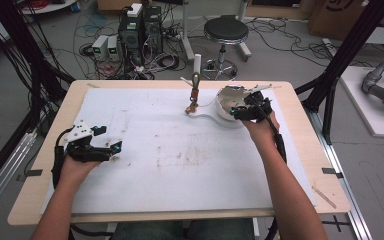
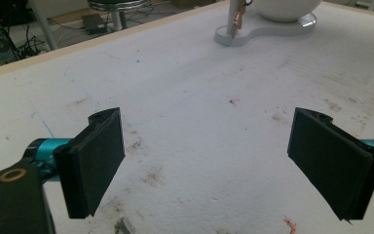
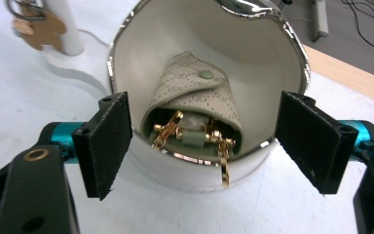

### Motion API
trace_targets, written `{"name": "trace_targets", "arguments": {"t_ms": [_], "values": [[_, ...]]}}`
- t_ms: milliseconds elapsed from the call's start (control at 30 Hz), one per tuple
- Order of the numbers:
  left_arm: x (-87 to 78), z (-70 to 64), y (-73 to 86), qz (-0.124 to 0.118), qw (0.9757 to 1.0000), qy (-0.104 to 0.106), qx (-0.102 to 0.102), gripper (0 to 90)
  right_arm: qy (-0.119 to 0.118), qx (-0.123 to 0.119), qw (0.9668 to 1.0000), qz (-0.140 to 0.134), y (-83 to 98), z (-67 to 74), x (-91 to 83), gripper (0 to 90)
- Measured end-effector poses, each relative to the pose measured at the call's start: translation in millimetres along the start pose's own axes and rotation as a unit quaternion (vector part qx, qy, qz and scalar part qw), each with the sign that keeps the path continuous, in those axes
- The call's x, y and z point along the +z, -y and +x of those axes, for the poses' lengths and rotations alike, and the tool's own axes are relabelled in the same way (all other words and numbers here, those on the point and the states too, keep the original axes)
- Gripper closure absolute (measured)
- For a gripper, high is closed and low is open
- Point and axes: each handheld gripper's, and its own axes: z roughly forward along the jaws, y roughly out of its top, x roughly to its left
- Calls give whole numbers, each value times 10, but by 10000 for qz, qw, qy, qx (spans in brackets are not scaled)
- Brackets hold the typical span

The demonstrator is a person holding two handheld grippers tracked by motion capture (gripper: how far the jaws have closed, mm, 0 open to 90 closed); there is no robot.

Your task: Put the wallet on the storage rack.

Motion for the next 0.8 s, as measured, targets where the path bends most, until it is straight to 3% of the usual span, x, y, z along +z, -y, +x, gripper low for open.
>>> {"name": "trace_targets", "arguments": {"t_ms": [133, 467, 800], "values": [[7, 2, -7, -7, 10000, 21, 7, 134, 34, 3, 9994, -334, 75, -1, -172, 216], [83, -24, -50, -58, 9999, 93, 21, 134, -119, 224, 9979, -593, 432, -35, -402, 216], [142, -58, -68, -33, 9998, 196, 53, 134, -329, 374, 9937, -1003, 735, -13, -556, 207]]}}
